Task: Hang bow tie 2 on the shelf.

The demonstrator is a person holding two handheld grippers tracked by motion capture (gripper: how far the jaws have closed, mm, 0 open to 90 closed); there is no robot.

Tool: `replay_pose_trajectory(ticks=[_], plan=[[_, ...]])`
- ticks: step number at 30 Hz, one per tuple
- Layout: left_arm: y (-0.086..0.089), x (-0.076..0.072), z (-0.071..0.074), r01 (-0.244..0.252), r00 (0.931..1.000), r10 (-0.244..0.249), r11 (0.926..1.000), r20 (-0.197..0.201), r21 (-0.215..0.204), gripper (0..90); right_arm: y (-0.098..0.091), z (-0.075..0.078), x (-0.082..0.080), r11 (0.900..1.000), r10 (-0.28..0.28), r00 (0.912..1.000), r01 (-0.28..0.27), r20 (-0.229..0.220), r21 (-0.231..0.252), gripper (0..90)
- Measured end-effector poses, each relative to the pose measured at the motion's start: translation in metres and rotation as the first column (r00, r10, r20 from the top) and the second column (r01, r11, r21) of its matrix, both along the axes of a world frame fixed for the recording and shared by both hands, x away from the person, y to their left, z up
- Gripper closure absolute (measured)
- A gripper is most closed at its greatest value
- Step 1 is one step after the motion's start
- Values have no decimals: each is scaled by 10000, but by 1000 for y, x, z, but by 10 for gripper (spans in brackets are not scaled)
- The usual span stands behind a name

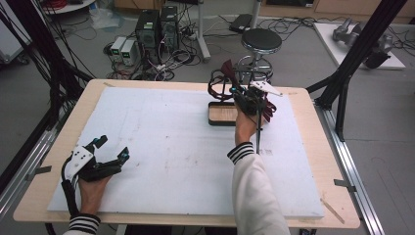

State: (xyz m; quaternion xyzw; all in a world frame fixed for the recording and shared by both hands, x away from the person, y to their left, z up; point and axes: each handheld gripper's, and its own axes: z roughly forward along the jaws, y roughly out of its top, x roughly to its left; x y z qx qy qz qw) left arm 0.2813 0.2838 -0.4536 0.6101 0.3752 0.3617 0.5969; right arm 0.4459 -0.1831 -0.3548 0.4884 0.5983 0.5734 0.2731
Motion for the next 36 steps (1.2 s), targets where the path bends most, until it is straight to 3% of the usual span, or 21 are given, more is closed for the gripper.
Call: replay_pose_trajectory(ticks=[8, 16, 36], plan=[[0, 0, 0, 4, 10000, -4, 10000, 2, -9, 97, -1, -7, 6, 9999, -120, 9998, 120, -174, -4, 801], [0, 0, 0, 1, 10000, -1, 10000, -5, 19, 97, -1, -10, 9, 9988, -127, 9998, 121, -132, -468, 798], [0, 0, 0, 6, 10000, -6, 10000, -15, -1, 97, -7, -19, 16, 9985, -242, 9990, 223, -382, -495, 788]])
